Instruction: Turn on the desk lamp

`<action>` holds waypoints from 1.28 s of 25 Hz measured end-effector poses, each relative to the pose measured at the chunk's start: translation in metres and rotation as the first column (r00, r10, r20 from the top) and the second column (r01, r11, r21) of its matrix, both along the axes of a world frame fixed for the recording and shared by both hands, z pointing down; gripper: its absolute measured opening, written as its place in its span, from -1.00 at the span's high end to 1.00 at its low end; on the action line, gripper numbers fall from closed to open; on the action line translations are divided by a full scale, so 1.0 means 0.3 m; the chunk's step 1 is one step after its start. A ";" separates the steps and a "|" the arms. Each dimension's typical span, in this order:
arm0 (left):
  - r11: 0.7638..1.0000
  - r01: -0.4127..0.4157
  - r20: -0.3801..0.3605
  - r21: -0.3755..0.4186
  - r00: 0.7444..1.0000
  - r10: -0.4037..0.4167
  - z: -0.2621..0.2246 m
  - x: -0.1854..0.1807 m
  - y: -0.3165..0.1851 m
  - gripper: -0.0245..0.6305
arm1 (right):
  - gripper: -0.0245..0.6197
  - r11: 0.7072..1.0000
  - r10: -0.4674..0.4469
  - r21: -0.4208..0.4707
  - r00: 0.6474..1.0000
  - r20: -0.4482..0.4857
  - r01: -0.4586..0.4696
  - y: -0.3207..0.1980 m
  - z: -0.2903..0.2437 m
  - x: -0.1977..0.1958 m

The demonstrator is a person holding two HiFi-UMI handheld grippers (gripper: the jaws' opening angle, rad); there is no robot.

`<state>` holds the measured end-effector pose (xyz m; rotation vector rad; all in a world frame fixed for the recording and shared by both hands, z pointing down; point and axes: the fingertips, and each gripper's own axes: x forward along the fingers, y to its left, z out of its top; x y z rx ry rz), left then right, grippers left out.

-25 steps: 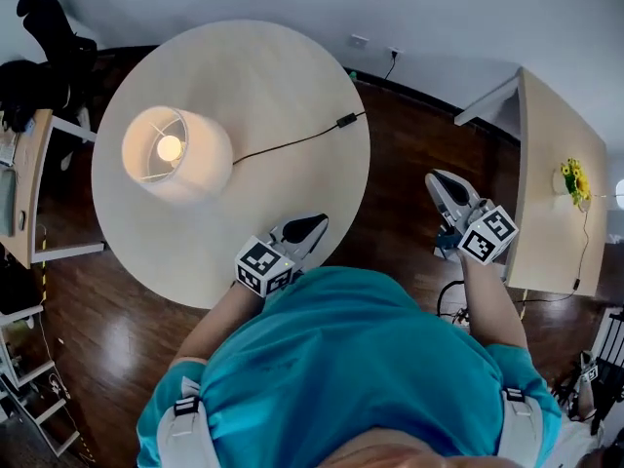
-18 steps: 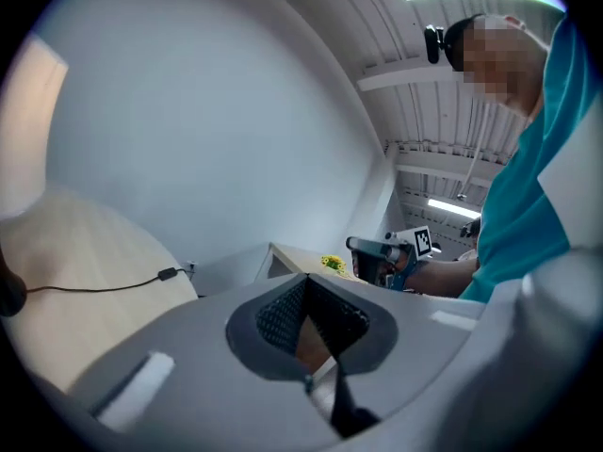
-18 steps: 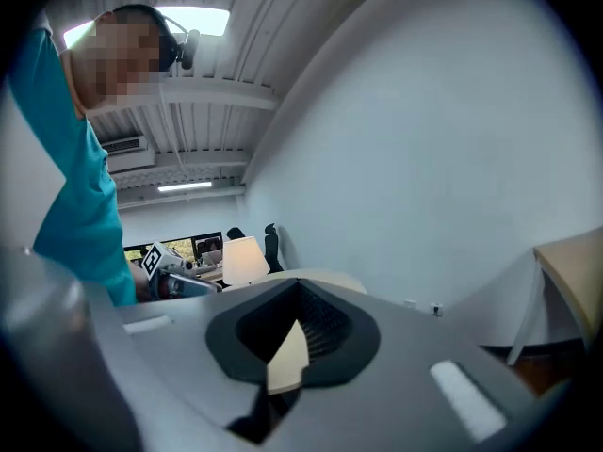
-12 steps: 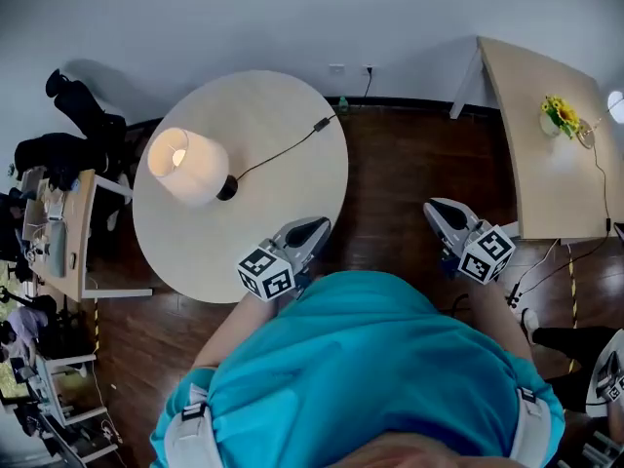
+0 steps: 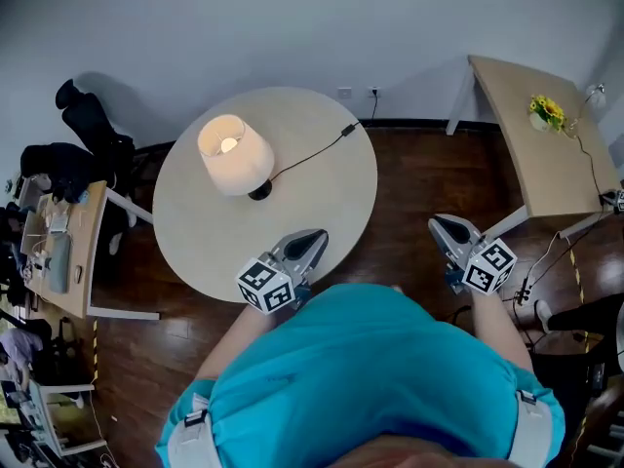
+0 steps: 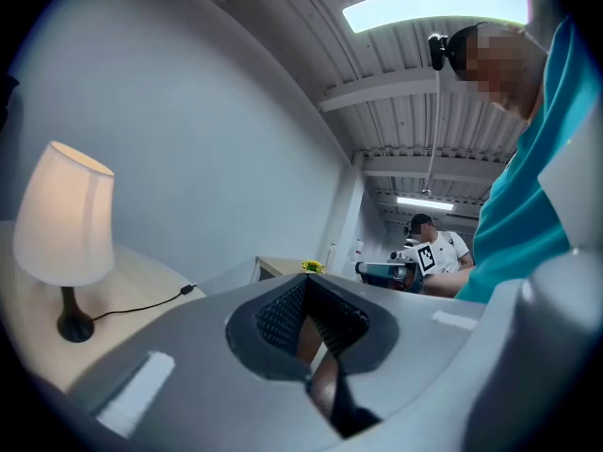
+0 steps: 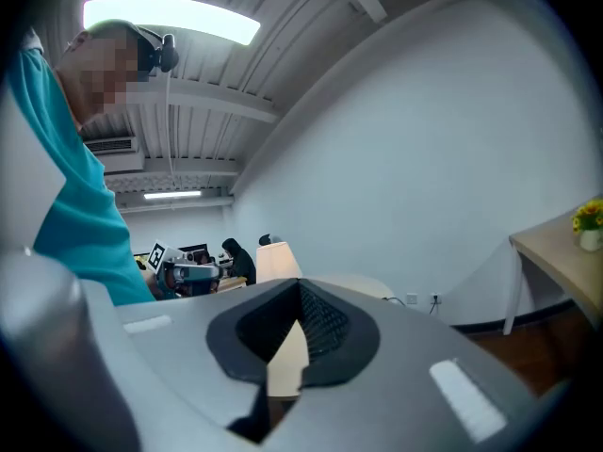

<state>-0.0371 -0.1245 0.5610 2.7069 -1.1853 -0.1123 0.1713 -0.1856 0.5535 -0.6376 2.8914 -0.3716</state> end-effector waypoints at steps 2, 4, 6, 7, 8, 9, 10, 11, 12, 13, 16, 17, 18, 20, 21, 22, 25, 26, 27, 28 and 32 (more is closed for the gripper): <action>1.000 -0.018 0.019 0.004 1.000 0.018 -0.001 -0.133 0.132 0.86 | 0.92 0.999 0.008 -0.035 1.000 0.016 -0.007 0.133 0.000 -0.131; 0.999 -0.033 0.024 0.001 0.999 0.033 -0.014 -0.275 0.233 0.86 | 0.92 0.998 0.007 -0.064 1.000 0.015 -0.006 0.260 -0.002 -0.276; 0.999 -0.043 -0.012 -0.009 0.999 0.043 -0.034 -0.392 0.309 0.86 | 0.92 0.998 0.015 -0.067 1.000 -0.009 -0.015 0.367 -0.024 -0.389; 0.999 -0.050 -0.037 -0.010 0.998 0.049 -0.044 -0.429 0.343 0.86 | 0.92 0.998 0.023 -0.064 1.000 -0.021 -0.024 0.411 -0.043 -0.420; 0.998 -0.059 -0.053 -0.005 0.997 0.059 -0.052 -0.452 0.375 0.86 | 0.92 0.998 0.032 -0.060 0.999 -0.031 -0.034 0.448 -0.063 -0.437; 0.997 -0.071 -0.058 0.005 0.996 0.071 -0.057 -0.464 0.404 0.86 | 0.92 0.998 0.042 -0.053 0.998 -0.040 -0.044 0.482 -0.080 -0.444; 0.996 -0.083 -0.059 0.013 0.995 0.084 -0.057 -0.469 0.435 0.86 | 0.92 0.997 0.053 -0.046 0.997 -0.048 -0.055 0.518 -0.089 -0.445; 0.995 -0.094 -0.062 0.015 0.994 0.094 -0.050 -0.475 0.471 0.86 | 0.92 0.997 0.065 -0.041 0.996 -0.053 -0.067 0.561 -0.090 -0.445; 0.995 -0.103 -0.071 0.014 0.992 0.104 -0.040 -0.482 0.513 0.86 | 0.92 0.996 0.077 -0.037 0.995 -0.056 -0.079 0.611 -0.082 -0.448; 0.994 -0.113 -0.082 0.014 0.990 0.114 -0.031 -0.489 0.557 0.86 | 0.92 0.995 0.087 -0.034 0.994 -0.059 -0.089 0.662 -0.071 -0.454; 0.987 -0.153 -0.097 0.039 0.983 0.157 -0.036 -0.472 0.669 0.86 | 0.92 0.994 0.104 -0.017 0.992 -0.073 -0.106 0.793 -0.061 -0.459; 0.984 -0.169 -0.090 0.052 0.981 0.173 -0.044 -0.448 0.706 0.86 | 0.92 0.994 0.106 -0.011 0.991 -0.077 -0.107 0.835 -0.069 -0.448; 0.982 -0.181 -0.083 0.059 0.979 0.185 -0.050 -0.419 0.746 0.86 | 0.92 0.994 0.106 -0.003 0.991 -0.080 -0.106 0.880 -0.078 -0.429; 0.979 -0.192 -0.072 0.063 0.978 0.197 -0.049 -0.343 0.832 0.86 | 0.92 0.995 0.104 0.018 0.991 -0.083 -0.103 0.979 -0.084 -0.364; 0.979 -0.193 -0.069 0.064 0.978 0.197 -0.045 -0.297 0.878 0.86 | 0.92 0.995 0.102 0.029 0.991 -0.082 -0.099 1.031 -0.081 -0.322; 0.979 -0.192 -0.064 0.067 0.978 0.197 -0.042 -0.249 0.925 0.86 | 0.92 0.995 0.098 0.040 0.992 -0.081 -0.095 1.084 -0.074 -0.277; 0.981 -0.183 -0.059 0.069 0.981 0.187 -0.048 -0.093 1.059 0.86 | 0.92 0.995 0.081 0.063 0.993 -0.085 -0.076 1.234 -0.049 -0.140; 0.983 -0.175 -0.072 0.059 0.981 0.179 -0.054 -0.040 1.104 0.86 | 0.92 0.996 0.073 0.065 0.993 -0.089 -0.067 1.283 -0.042 -0.094; 0.985 -0.169 -0.091 0.045 0.981 0.173 -0.062 0.012 1.148 0.86 | 0.92 0.996 0.062 0.065 0.994 -0.092 -0.056 1.329 -0.035 -0.049; 0.986 -0.165 -0.109 0.028 0.980 0.167 -0.068 0.063 1.190 0.86 | 0.92 0.997 0.049 0.063 0.994 -0.095 -0.043 1.367 -0.026 -0.005; 0.989 -0.149 -0.096 -0.016 0.984 0.147 -0.033 0.223 1.351 0.86 | 0.92 1.000 0.018 0.004 0.997 -0.079 -0.018 1.476 0.068 0.131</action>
